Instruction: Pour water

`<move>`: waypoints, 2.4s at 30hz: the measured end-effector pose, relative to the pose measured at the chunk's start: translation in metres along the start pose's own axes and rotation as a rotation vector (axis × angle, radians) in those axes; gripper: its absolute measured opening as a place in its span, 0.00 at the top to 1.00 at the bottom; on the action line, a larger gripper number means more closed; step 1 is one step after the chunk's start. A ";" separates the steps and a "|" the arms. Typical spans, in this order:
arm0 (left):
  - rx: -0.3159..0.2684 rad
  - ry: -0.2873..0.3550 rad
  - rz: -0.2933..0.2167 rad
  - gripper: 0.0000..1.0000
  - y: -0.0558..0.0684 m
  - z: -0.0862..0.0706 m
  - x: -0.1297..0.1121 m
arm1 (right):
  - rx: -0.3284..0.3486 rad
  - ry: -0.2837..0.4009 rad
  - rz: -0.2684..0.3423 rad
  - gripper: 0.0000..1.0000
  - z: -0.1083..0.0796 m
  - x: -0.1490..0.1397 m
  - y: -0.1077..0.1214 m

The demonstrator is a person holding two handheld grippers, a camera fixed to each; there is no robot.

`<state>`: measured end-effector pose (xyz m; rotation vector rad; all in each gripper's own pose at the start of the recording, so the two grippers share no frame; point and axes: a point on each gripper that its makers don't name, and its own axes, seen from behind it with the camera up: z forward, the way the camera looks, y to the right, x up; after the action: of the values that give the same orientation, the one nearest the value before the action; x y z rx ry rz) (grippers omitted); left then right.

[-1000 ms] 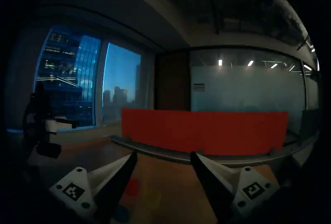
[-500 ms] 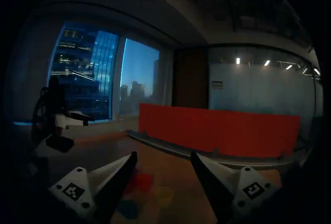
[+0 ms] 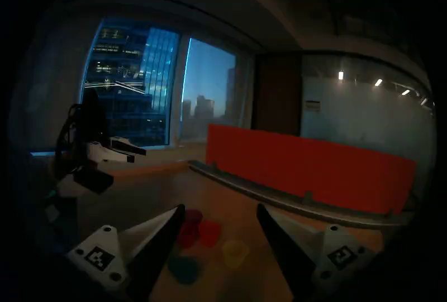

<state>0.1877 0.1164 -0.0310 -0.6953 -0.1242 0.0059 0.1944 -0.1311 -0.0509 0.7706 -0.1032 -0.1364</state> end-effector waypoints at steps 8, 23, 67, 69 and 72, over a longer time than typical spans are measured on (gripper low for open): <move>-0.030 -0.037 0.033 0.04 0.006 0.003 -0.019 | 0.031 -0.057 -0.010 0.01 0.000 -0.022 -0.005; -0.057 -0.110 0.068 0.04 0.009 0.011 -0.070 | 0.100 -0.154 -0.019 0.01 0.007 -0.071 -0.017; -0.239 -0.362 0.150 0.04 0.044 0.033 -0.215 | 0.269 -0.402 -0.102 0.03 0.034 -0.205 -0.050; -0.250 -0.375 0.150 0.04 0.045 0.034 -0.221 | 0.277 -0.411 -0.101 0.03 0.036 -0.211 -0.052; -0.264 -0.396 0.152 0.04 0.046 0.037 -0.230 | 0.286 -0.421 -0.100 0.03 0.041 -0.218 -0.055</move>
<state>-0.0434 0.1645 -0.0584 -0.9606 -0.4573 0.2781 -0.0315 -0.1631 -0.0697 1.0244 -0.4922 -0.3843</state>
